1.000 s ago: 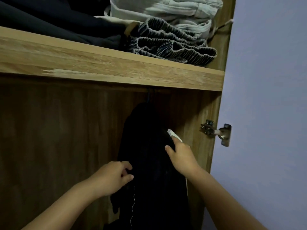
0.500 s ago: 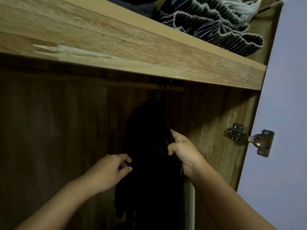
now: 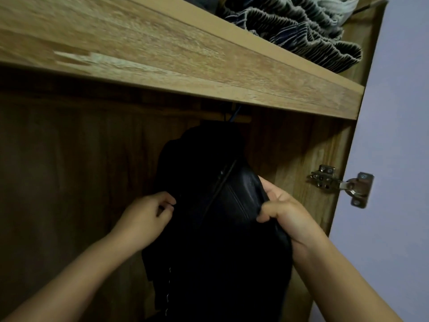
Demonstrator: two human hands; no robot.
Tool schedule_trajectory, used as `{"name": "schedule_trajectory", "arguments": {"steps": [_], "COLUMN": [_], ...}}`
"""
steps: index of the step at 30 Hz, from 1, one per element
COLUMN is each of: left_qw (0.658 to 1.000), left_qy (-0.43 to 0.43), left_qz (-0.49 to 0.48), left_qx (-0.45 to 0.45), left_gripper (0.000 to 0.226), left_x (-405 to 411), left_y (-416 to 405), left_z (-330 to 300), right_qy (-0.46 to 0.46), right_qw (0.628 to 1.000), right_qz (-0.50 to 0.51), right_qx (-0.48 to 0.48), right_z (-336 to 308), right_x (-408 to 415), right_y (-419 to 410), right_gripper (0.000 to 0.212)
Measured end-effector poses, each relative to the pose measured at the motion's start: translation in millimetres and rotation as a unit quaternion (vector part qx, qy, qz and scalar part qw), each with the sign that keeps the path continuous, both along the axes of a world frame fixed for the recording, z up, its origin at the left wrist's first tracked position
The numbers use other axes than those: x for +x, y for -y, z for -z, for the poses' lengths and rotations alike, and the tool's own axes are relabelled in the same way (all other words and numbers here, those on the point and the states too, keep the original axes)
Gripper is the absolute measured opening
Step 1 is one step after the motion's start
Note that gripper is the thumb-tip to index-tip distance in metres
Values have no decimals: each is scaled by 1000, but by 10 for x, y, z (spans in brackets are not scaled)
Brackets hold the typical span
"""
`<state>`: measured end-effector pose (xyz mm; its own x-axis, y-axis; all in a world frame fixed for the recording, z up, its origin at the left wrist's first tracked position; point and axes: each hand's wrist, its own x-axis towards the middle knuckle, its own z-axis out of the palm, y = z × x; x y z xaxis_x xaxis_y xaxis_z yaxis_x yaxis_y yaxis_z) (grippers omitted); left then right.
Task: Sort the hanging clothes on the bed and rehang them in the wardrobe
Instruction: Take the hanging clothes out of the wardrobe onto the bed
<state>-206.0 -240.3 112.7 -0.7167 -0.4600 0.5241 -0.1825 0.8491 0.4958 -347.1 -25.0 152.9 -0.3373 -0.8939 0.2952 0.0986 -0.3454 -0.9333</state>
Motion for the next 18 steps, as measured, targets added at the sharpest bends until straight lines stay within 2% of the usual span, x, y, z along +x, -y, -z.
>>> {"name": "schedule_trajectory", "arguments": {"steps": [2,4,10,13,15,18], "left_qw": [999,997,994,995,995,989], "left_qy": [-28,-48,-80,-83,-74,-58], "left_qz": [-32,-57,-64,-20,51,133], "left_qx": [-11,-27,-28,-47,-34,20], "left_gripper": [16,27,50,56,48,15], "left_x": [-13,-21,-40,-26,12,97], "left_y": [-49,-120,-532,-819,-1018,-1372], "left_z": [-54,-106,-172,-138,-127,-151], "right_qy": [-2,14,31,16,-14,-26], "right_qw": [999,998,993,992,993,992], "right_qz": [-33,-66,-94,-92,-71,-34], "right_qx": [2,8,61,85,97,119], "right_z": [65,112,189,237,256,300], "right_x": [71,140,352,466,543,638], "right_y": [-190,-373,-992,-1383,-1667,-2098], "right_gripper": [77,79,82,82,81,81]}}
